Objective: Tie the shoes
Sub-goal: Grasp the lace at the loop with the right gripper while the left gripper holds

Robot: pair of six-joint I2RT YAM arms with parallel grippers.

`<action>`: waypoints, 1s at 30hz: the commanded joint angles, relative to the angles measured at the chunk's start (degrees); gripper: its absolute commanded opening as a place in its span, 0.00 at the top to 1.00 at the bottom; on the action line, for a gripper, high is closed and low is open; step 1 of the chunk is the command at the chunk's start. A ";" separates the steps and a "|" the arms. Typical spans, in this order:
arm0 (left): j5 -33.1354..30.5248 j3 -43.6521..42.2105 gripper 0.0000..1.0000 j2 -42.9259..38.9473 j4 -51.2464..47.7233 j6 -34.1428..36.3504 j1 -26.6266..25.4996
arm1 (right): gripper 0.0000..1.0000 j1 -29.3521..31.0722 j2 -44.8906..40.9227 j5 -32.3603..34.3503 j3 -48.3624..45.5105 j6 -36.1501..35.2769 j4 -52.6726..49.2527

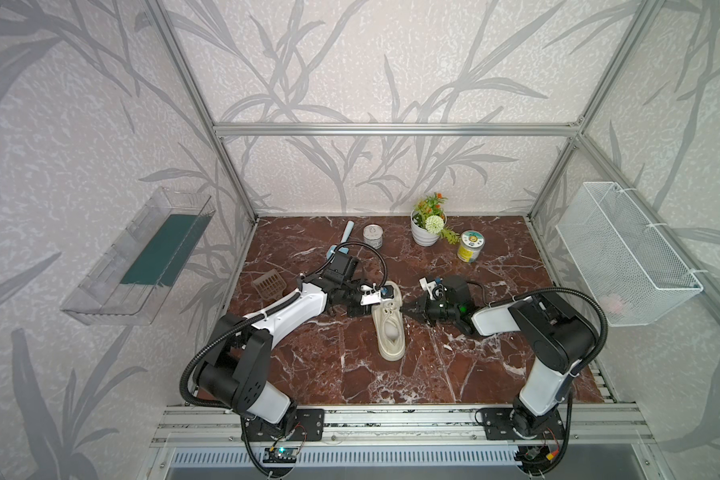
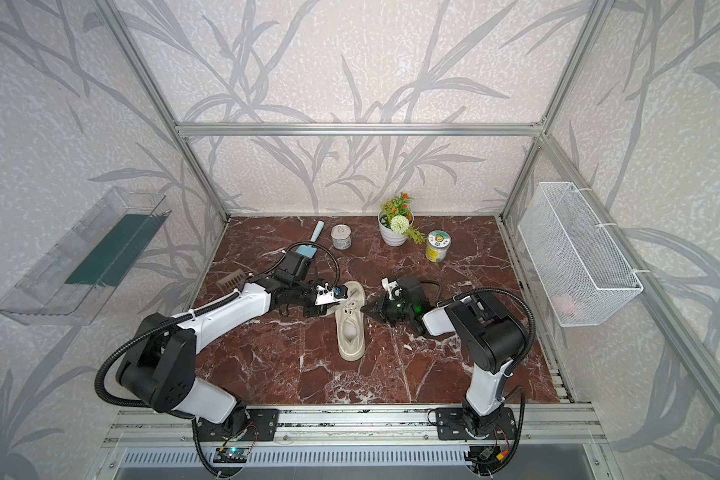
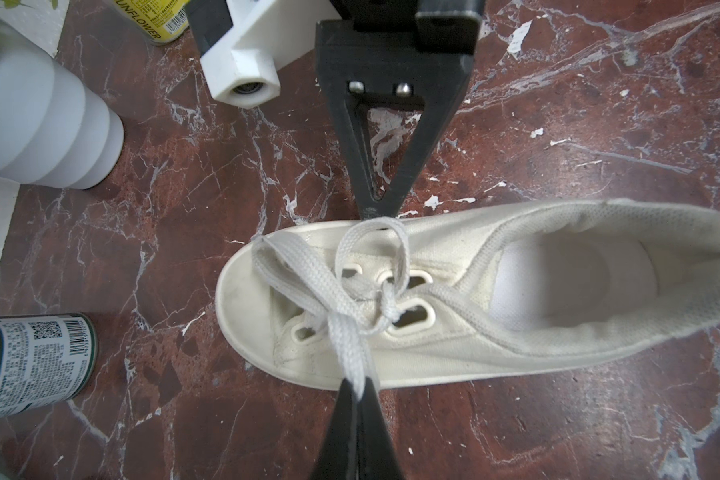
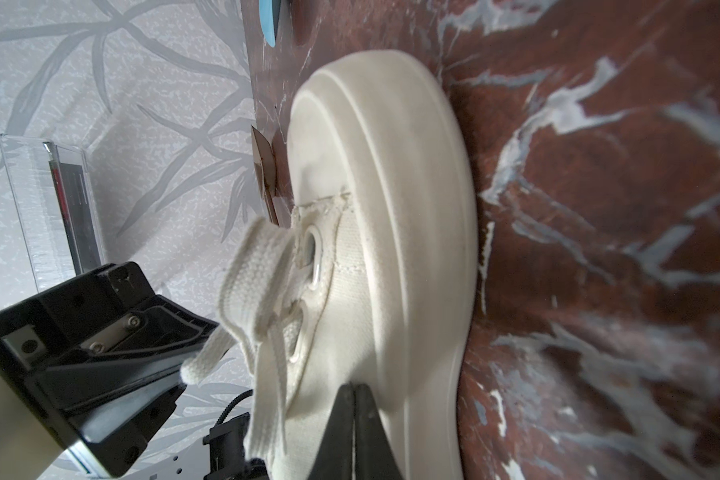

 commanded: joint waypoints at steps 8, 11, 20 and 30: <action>0.92 -0.47 1.00 -0.36 -0.33 1.02 -0.19 | 0.94 1.11 0.70 -3.23 0.79 2.46 6.72; 1.01 -0.55 1.00 -0.02 -0.36 1.03 -0.30 | 0.94 1.35 0.69 -3.33 1.01 2.38 6.88; 1.44 -0.46 1.00 0.43 -0.16 0.52 -0.24 | 0.95 1.69 1.61 -4.56 0.67 4.13 10.99; 1.66 -0.29 1.00 1.13 -0.53 0.42 -0.75 | 0.95 1.70 2.85 -5.51 2.10 3.78 11.87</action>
